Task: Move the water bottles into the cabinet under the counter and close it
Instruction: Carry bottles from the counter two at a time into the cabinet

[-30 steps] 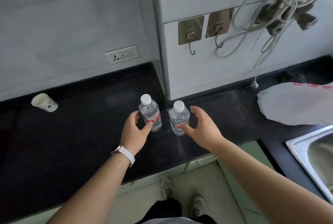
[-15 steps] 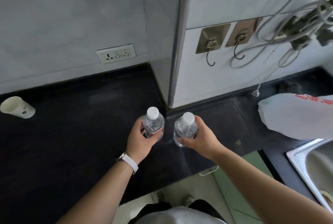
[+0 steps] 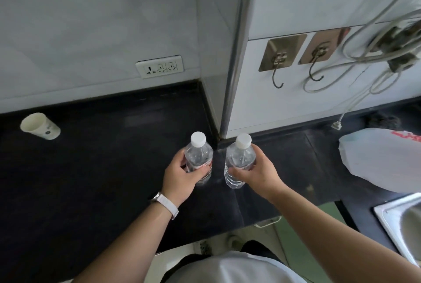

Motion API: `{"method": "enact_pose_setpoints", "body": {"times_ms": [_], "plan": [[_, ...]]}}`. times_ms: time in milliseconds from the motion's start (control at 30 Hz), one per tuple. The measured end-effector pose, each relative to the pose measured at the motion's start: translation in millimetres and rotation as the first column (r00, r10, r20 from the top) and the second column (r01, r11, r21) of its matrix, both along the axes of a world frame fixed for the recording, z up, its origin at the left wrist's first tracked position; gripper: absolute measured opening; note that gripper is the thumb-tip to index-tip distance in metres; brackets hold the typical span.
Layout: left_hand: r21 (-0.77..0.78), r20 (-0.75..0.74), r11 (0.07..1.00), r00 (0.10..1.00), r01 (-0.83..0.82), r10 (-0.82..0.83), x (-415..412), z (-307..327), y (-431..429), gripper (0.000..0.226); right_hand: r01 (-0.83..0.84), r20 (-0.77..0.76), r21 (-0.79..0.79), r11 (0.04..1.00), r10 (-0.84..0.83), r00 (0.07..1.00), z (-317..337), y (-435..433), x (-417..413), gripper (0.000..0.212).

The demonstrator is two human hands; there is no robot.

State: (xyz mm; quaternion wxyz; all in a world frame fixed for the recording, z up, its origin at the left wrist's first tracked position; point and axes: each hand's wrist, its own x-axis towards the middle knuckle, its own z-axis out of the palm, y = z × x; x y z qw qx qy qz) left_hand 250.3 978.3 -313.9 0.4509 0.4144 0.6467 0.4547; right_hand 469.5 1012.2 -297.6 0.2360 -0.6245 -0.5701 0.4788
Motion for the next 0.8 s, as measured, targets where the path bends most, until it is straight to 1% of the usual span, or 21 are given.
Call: {"method": "enact_pose_setpoints", "body": {"times_ms": [67, 167, 267, 433, 567, 667, 800], "plan": [[-0.011, -0.014, 1.000, 0.999, -0.029, 0.029, 1, 7, -9, 0.055, -0.028, -0.013, -0.010, 1.000, 0.028, 1.000, 3, 0, 1, 0.066], [-0.014, -0.039, 0.995, 0.995, -0.098, 0.097, 1, 15, -24, 0.054, -0.126, -0.033, -0.015, 0.992, 0.125, 0.992, 13, 1, 1, 0.065], [-0.019, -0.058, 0.979, 0.978, -0.202, 0.201, 3, 22, -41, 0.053, -0.217, -0.057, 0.007, 0.976, 0.217, 0.974, 22, 2, 0, 0.065], [0.005, -0.062, 0.926, 0.924, -0.377, 0.377, 12, 38, -76, 0.048, -0.365, -0.097, 0.018, 0.931, 0.365, 0.926, 35, 2, -5, 0.063], [0.015, -0.060, 0.858, 0.856, -0.514, 0.514, 16, 48, -113, 0.050, -0.478, -0.115, 0.037, 0.877, 0.479, 0.870, 38, -4, -18, 0.066], [0.014, -0.066, 0.785, 0.783, -0.620, 0.619, 17, 55, -145, 0.051, -0.552, -0.147, 0.042, 0.833, 0.552, 0.821, 39, -14, -34, 0.065], [0.021, -0.100, 0.692, 0.687, -0.722, 0.720, 12, 61, -192, 0.050, -0.631, -0.182, 0.039, 0.775, 0.626, 0.758, 40, -36, -60, 0.063]]}}
